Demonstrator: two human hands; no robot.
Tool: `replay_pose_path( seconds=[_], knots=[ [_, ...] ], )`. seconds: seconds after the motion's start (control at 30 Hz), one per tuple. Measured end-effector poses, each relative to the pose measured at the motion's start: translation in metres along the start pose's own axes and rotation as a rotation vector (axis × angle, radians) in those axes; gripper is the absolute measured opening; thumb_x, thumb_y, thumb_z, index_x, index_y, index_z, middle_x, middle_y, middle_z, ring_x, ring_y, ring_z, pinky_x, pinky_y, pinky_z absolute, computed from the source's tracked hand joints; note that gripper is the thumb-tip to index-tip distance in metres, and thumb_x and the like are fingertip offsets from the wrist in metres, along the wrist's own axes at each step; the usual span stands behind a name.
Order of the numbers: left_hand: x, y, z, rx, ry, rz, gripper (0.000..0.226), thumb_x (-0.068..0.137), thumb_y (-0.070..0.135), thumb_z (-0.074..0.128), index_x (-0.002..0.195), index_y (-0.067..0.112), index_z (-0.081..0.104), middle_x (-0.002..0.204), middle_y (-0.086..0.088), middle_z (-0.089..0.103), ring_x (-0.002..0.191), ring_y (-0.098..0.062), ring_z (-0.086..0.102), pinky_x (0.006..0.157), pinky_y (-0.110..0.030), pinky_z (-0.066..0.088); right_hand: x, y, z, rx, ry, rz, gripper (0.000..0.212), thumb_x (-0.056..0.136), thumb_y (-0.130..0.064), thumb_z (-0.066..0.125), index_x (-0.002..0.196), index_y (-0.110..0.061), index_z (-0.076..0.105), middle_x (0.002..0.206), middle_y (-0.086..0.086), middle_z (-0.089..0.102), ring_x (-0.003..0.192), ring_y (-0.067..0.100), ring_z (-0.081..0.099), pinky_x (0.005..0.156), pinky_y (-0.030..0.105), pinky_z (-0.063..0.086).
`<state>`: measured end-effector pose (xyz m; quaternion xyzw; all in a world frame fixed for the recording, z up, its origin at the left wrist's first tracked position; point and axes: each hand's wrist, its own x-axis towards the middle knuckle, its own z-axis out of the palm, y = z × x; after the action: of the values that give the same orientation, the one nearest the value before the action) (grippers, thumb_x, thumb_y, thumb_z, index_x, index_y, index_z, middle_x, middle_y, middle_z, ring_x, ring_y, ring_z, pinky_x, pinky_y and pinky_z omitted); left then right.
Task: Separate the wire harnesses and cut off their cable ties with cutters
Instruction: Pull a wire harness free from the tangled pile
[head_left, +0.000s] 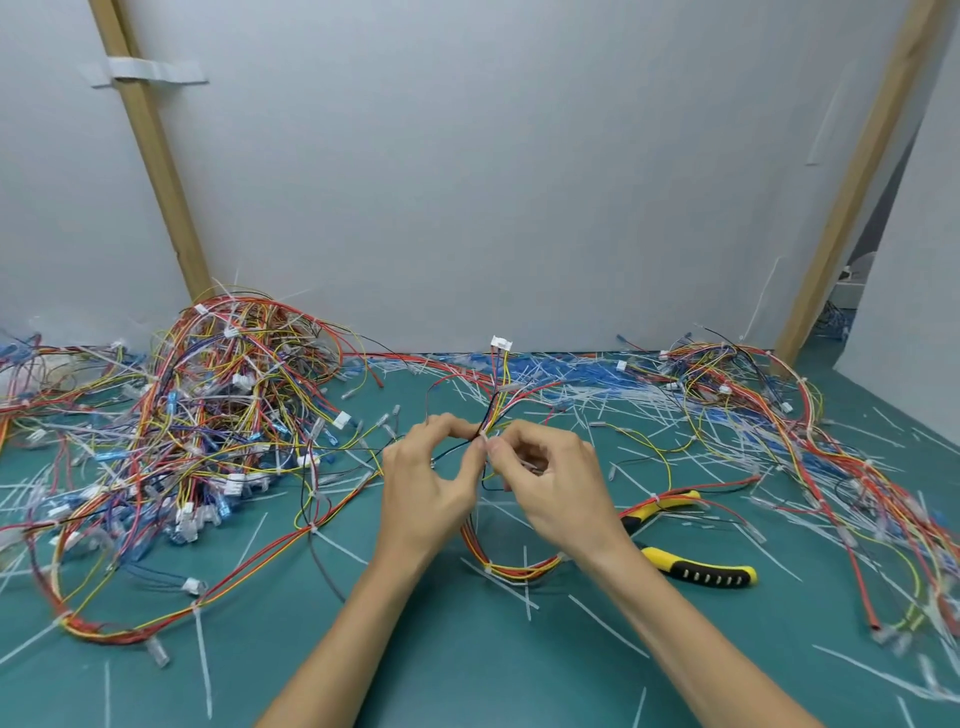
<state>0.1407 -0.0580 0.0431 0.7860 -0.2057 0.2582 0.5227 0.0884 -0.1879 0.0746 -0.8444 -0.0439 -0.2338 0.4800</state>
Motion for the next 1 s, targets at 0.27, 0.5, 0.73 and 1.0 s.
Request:
replay_pose_path(
  seconds=[0.27, 0.5, 0.73, 1.0],
  knots=[
    [-0.002, -0.005, 0.002, -0.08, -0.076, -0.009, 0.013, 0.086, 0.024, 0.077, 0.098, 0.029, 0.072, 0.089, 0.021, 0.073, 0.092, 0.002, 0.067, 0.086, -0.02, 0.049, 0.005, 0.018, -0.007, 0.166, -0.062, 0.251, 0.026, 0.095, -0.02, 0.061, 0.069, -0.017, 0.066, 0.066, 0.002, 0.069, 0.056, 0.01, 0.056, 0.05, 0.019, 0.04],
    [-0.007, 0.006, 0.007, -0.012, -0.163, 0.209, 0.032, 0.087, 0.029, 0.076, 0.116, 0.032, 0.064, 0.102, 0.021, 0.069, 0.102, -0.001, 0.064, 0.09, -0.019, 0.046, 0.004, 0.026, -0.013, 0.429, -0.123, 0.413, 0.03, 0.1, -0.041, 0.057, 0.106, -0.015, 0.072, 0.084, -0.003, 0.072, 0.075, 0.013, 0.067, 0.05, 0.024, 0.042],
    [0.013, 0.006, -0.012, -0.257, 0.093, 0.003, 0.03, 0.1, 0.003, 0.054, 0.113, 0.028, 0.064, 0.092, 0.011, 0.069, 0.06, -0.018, 0.063, 0.056, -0.035, 0.053, 0.033, 0.011, -0.04, 0.337, -0.023, 0.239, 0.017, 0.101, -0.009, 0.057, 0.092, -0.019, 0.068, 0.086, -0.003, 0.072, 0.074, 0.011, 0.073, 0.059, 0.023, 0.05],
    [0.034, -0.001, -0.049, -0.27, 0.325, -0.045, 0.018, 0.092, 0.006, 0.063, 0.093, 0.022, 0.071, 0.078, 0.008, 0.072, 0.074, -0.007, 0.07, 0.066, -0.022, 0.053, 0.063, -0.002, -0.076, 0.55, -0.364, 0.151, 0.024, 0.103, 0.004, 0.04, 0.09, -0.007, 0.058, 0.079, 0.003, 0.058, 0.074, 0.021, 0.069, 0.075, 0.027, 0.057]
  ],
)
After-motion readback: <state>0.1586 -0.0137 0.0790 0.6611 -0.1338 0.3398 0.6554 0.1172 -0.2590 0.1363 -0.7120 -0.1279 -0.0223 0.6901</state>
